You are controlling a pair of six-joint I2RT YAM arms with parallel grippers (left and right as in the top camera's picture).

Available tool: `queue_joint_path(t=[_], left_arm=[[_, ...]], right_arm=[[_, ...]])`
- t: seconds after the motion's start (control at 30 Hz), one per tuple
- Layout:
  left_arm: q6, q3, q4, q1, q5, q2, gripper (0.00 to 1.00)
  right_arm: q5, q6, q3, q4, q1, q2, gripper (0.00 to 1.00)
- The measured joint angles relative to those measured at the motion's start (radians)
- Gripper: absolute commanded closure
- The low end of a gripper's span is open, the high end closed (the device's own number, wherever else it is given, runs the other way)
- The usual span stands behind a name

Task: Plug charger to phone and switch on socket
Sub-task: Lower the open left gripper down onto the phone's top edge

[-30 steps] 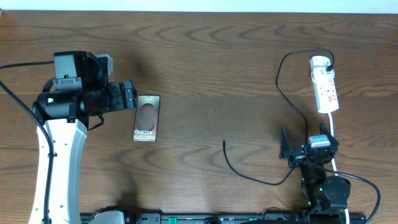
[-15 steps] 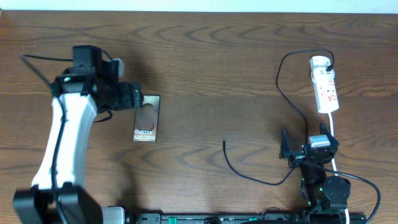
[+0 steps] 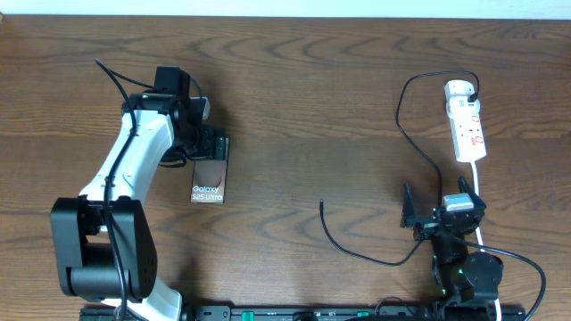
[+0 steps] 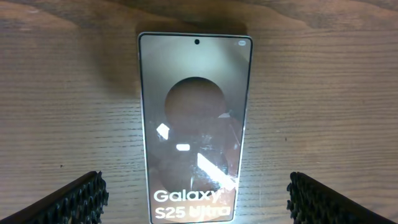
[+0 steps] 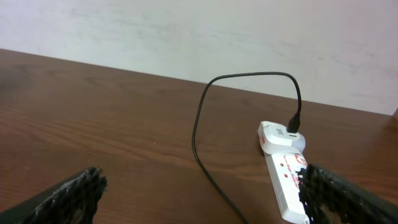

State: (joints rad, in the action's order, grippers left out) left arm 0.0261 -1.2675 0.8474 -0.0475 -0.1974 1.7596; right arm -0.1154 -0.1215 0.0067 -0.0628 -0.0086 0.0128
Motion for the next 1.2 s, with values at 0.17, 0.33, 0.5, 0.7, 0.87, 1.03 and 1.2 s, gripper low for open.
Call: queue_joint_path(t=[0.17, 0.33, 0.5, 0.7, 0.87, 1.03, 1.2], left_arm=[[-0.007, 0.0, -0.001, 0.0, 0.008, 0.0, 0.07], [-0.011, 0.0, -0.012, 0.0, 0.014, 0.005, 0.08], [-0.023, 0.0, -0.015, -0.003, 0.017, 0.034, 0.07], [-0.023, 0.004, -0.035, -0.027, 0.017, 0.052, 0.08], [-0.023, 0.007, -0.042, -0.037, 0.017, 0.063, 0.07], [-0.023, 0.035, -0.058, -0.037, 0.017, 0.093, 0.07], [-0.023, 0.072, -0.075, -0.037, 0.017, 0.102, 0.07]], right_arm=[[0.0, 0.0, 0.0, 0.0, 0.0, 0.0, 0.01], [0.0, 0.0, 0.0, 0.0, 0.0, 0.0, 0.01], [0.0, 0.0, 0.0, 0.0, 0.0, 0.0, 0.01], [0.0, 0.0, 0.0, 0.0, 0.0, 0.0, 0.01], [0.0, 0.0, 0.0, 0.0, 0.0, 0.0, 0.01], [0.0, 0.0, 0.0, 0.0, 0.0, 0.0, 0.01], [0.0, 0.0, 0.0, 0.0, 0.0, 0.0, 0.01]])
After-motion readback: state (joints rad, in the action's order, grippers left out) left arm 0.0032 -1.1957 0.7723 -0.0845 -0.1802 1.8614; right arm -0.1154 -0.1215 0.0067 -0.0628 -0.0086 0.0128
